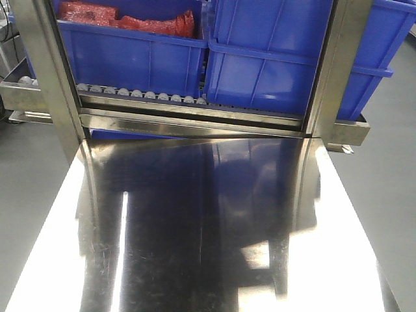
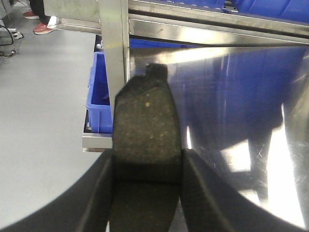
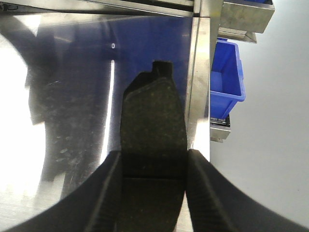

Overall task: Move and align brake pads A on conveyor
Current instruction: 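Lift the brake pad with the right gripper and pull it back, then back away from the table and turn toward the yellow line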

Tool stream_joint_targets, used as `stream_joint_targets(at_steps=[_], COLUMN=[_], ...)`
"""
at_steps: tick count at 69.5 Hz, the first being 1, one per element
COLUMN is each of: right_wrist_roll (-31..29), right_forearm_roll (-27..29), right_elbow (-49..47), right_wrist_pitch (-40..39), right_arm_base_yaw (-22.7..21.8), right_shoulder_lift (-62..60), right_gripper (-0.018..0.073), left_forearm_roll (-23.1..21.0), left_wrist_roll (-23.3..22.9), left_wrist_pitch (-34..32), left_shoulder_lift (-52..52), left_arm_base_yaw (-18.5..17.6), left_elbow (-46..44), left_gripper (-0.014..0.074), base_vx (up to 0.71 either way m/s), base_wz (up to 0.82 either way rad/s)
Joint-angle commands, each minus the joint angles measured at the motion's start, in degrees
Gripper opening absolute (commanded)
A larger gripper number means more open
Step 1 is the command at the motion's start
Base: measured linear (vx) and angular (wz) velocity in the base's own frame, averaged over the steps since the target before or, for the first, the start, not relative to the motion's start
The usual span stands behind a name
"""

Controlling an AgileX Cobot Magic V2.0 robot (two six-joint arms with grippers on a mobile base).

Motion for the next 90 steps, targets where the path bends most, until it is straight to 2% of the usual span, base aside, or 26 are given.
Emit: stream_joint_targets(at_steps=[1,90], right_wrist_roll=[-0.5,-0.5], right_forearm_roll=[-0.1,-0.1], right_elbow=[-1.6,-1.6], right_wrist_pitch=[-5.1,-4.8], right_arm_base_yaw=[-0.3,-0.3], right_shoulder_lift=[0.3,0.3], right_gripper=[-0.0004,-0.0004], left_forearm_roll=[0.7,0.7], left_wrist_roll=[-0.1,-0.1], left_wrist_pitch=[-4.9,-4.9], left_shoulder_lift=[0.5,0.5], left_arm_base_yaw=[0.0,0.0], left_elbow=[-1.6,-1.6], left_gripper=[-0.0006,-0.0006], base_vx=[0.00,-0.01], base_wz=[0.00,0.02])
